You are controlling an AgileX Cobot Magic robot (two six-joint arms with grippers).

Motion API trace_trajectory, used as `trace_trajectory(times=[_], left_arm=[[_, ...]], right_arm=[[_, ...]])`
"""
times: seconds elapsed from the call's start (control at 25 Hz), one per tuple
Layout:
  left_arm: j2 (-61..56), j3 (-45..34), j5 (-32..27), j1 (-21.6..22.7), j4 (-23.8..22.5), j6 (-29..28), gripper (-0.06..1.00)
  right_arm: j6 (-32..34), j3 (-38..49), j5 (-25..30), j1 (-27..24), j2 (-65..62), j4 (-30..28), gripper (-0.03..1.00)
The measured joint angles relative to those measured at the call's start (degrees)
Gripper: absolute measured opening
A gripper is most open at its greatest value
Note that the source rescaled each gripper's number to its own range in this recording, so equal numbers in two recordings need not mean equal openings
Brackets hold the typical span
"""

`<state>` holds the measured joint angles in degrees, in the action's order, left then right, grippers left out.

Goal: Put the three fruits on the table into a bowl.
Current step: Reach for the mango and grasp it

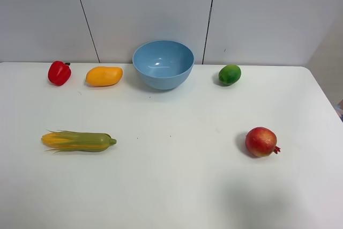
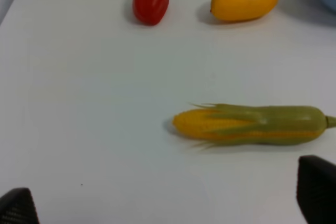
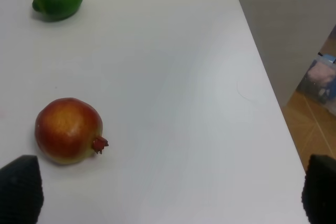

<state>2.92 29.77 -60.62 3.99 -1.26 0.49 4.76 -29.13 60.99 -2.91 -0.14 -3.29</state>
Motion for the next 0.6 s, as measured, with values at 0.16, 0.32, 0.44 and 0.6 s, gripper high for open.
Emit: trace_trajectory(times=[0.16,0.32,0.44,0.6], left_arm=[[13.0,6.2,-0.4,0.0,0.3,4.5,1.00],[31.2,16.6,-0.3,0.0,2.1,17.4,1.00],[45.5,25.0,0.6,0.0,6.6,29.0,1.00],[63.9,36.5,1.1,-0.1,14.8,46.4,1.00]], right_arm=[[0.0,0.0,0.0,0.0,0.0,0.0,1.00],[0.0,0.0,0.0,0.0,0.0,0.0,1.00],[0.0,0.0,0.0,0.0,0.0,0.0,1.00],[0.0,0.0,0.0,0.0,0.0,0.0,1.00]])
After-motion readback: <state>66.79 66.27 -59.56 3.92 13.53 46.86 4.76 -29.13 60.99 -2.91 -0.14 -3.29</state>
